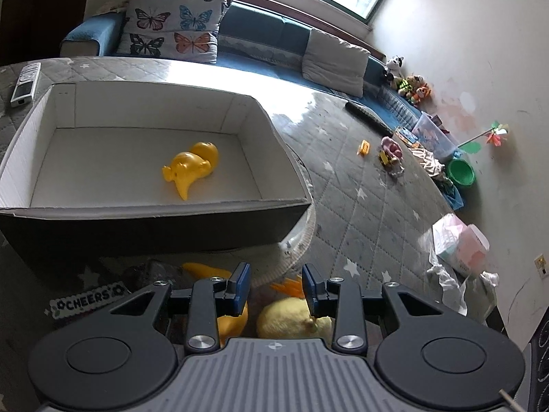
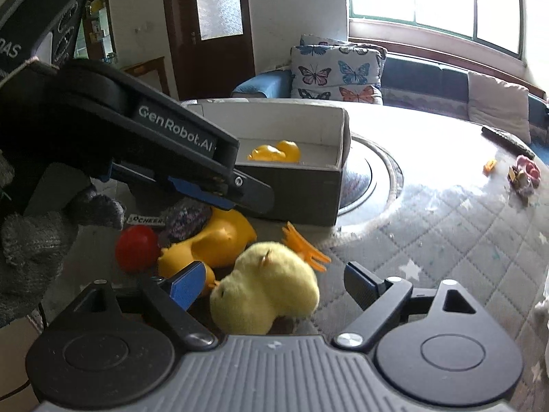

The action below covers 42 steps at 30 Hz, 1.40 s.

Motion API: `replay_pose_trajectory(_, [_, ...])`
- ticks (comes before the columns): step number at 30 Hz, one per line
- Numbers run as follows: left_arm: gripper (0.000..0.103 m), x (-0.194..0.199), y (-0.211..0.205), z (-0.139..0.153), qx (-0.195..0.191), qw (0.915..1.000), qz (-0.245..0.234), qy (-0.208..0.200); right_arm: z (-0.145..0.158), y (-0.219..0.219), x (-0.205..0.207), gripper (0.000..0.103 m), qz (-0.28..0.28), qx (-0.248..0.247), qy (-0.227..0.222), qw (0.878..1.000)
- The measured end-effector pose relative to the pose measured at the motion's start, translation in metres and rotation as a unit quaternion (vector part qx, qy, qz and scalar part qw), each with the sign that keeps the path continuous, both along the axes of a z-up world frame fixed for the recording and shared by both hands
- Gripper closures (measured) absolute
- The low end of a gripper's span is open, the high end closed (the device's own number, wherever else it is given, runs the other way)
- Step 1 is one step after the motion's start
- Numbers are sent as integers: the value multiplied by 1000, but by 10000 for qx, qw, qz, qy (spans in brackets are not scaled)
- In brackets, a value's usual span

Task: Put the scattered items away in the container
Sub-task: 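Grasp the yellow plush chick body with the right gripper while the left gripper pinches its tuft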

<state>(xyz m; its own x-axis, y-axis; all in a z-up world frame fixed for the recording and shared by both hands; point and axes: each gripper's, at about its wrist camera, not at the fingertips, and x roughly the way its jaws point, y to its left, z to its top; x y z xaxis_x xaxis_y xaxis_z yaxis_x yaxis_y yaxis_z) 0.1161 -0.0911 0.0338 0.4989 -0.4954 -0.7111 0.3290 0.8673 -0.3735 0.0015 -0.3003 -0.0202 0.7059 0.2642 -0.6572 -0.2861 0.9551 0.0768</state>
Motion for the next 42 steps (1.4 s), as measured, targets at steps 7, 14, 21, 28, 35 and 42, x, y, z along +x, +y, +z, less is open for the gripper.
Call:
replay_pose_trajectory(7, [67, -5, -9, -6, 38, 9999, -133, 74, -12, 4, -6, 8, 4, -52, 172, 9998])
replay_pose_trajectory(14, [67, -5, -13, -11, 62, 9997, -169, 147, -23, 6, -8, 7, -19, -145, 284, 9995])
replay_pose_trajectory(21, [67, -5, -16, -14, 75, 9995, -203, 212, -28, -1, -10, 7, -149, -163, 364, 9991])
replay_pose_trajectory(28, [66, -4, -19, -18, 57, 9993, -264, 274, -27, -10, -15, 7, -289, -258, 361, 9986])
replay_pose_trajectory(35, [65, -1, -19, -19, -22, 9992, -232, 328, -24, -18, -21, 7, -460, -345, 355, 9977])
replay_pose_trajectory(42, [65, 6, -19, -22, -97, 9988, -90, 476, -21, -12, -23, 7, -315, -255, 299, 9987])
